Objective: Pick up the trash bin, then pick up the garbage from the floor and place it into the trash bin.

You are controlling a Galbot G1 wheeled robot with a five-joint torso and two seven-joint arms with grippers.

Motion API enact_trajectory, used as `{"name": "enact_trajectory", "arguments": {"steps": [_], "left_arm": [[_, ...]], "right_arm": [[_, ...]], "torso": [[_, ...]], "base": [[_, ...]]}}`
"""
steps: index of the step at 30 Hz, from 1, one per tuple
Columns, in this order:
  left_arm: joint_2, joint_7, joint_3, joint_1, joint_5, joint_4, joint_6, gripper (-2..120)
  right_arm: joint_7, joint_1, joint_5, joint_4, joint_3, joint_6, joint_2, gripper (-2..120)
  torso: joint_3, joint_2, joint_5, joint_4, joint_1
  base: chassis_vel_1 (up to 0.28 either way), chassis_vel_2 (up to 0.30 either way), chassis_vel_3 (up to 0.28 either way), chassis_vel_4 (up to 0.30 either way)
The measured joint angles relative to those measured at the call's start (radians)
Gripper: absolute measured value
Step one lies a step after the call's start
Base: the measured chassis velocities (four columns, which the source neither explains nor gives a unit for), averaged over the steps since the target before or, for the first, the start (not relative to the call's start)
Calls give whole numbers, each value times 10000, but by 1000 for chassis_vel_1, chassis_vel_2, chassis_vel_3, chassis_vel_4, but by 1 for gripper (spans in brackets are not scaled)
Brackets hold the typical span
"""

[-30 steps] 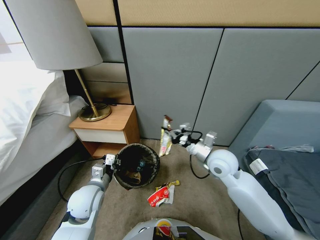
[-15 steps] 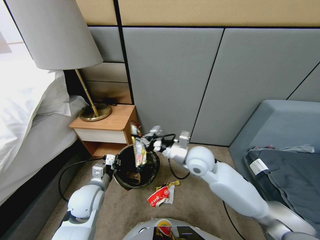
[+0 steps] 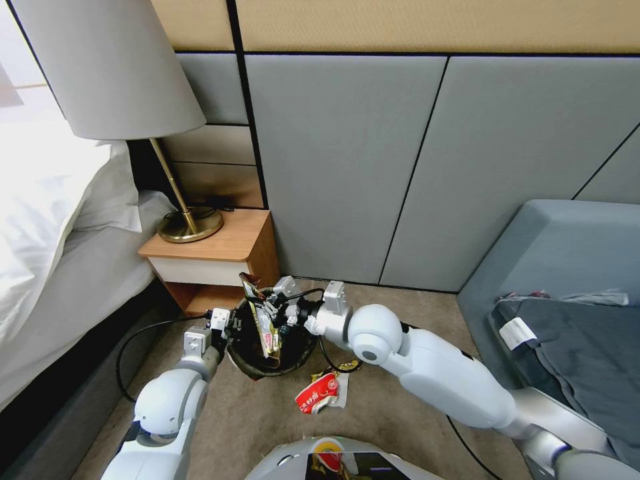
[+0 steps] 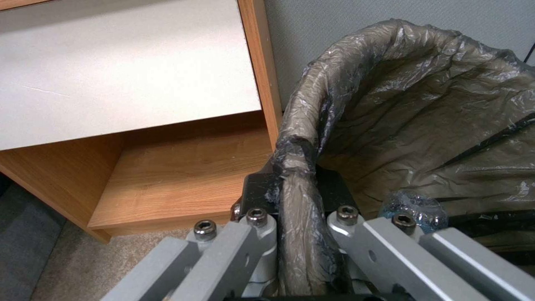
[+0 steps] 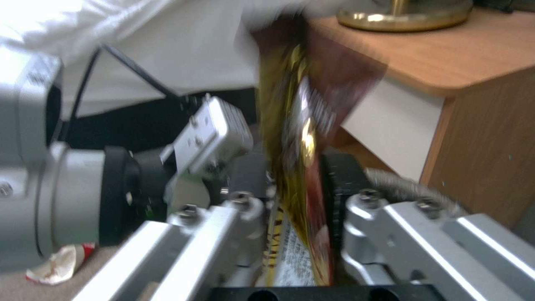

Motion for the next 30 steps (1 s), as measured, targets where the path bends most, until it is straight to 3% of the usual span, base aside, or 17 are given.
{"name": "enact_trajectory", "arguments": {"steps": [19,30], "left_arm": [[69,26,-28,-167,-122,187,22,4],[17,27,-94,-199,-137,268,22,4]], "right_arm": [[271,234,-260,-193,-185,-230,369,96],[857,259,600,658,562,-237,18,100]], "torso": [[0,0,0,0,0],[0,0,1,0,-1]], "base": [[0,0,0,0],[0,0,0,0]]}}
